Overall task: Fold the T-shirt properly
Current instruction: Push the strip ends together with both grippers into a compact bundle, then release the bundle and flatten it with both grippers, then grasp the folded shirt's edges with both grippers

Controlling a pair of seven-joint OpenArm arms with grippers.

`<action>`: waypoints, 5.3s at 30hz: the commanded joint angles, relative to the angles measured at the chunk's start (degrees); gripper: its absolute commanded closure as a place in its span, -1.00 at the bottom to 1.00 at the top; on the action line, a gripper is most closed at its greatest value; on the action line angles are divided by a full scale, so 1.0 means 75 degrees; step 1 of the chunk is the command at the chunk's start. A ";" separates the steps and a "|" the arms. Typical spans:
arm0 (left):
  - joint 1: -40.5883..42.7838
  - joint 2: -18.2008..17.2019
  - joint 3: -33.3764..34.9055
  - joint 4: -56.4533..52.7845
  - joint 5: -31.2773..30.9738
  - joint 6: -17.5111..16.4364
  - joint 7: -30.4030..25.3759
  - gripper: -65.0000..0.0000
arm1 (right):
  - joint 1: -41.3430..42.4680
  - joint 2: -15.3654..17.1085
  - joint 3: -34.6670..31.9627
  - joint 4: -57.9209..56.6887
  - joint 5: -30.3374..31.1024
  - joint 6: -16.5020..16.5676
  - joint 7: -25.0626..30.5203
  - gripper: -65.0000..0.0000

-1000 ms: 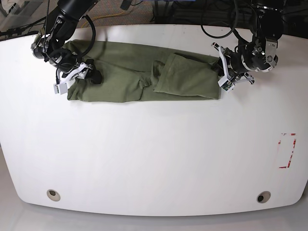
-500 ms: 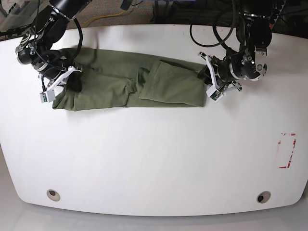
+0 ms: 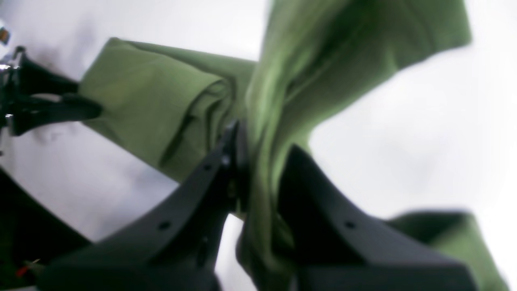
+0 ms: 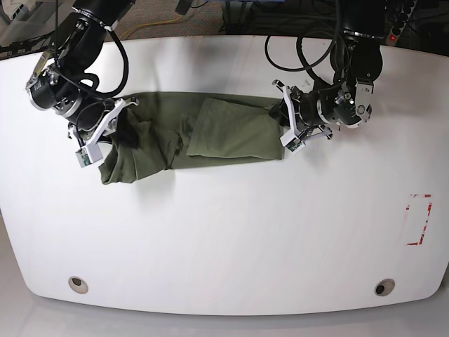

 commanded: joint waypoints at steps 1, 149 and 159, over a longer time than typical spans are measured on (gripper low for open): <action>-0.0096 -0.0002 -0.0015 0.0095 -0.0071 -0.0008 -0.0082 0.67 | 0.0145 -0.0305 -0.0288 0.0014 0.0356 0.0013 0.0147 1.00; -0.1479 -0.0635 0.1192 -0.0444 0.2203 -0.0529 -0.0950 0.67 | 0.1317 0.0140 -0.3148 -0.2717 -0.3594 0.0013 0.3558 0.73; -0.1444 -0.1104 0.1192 0.0846 0.2215 -0.0529 -0.0938 0.67 | 0.1364 0.0691 -0.3159 -0.3022 -0.3641 0.0013 0.3769 0.73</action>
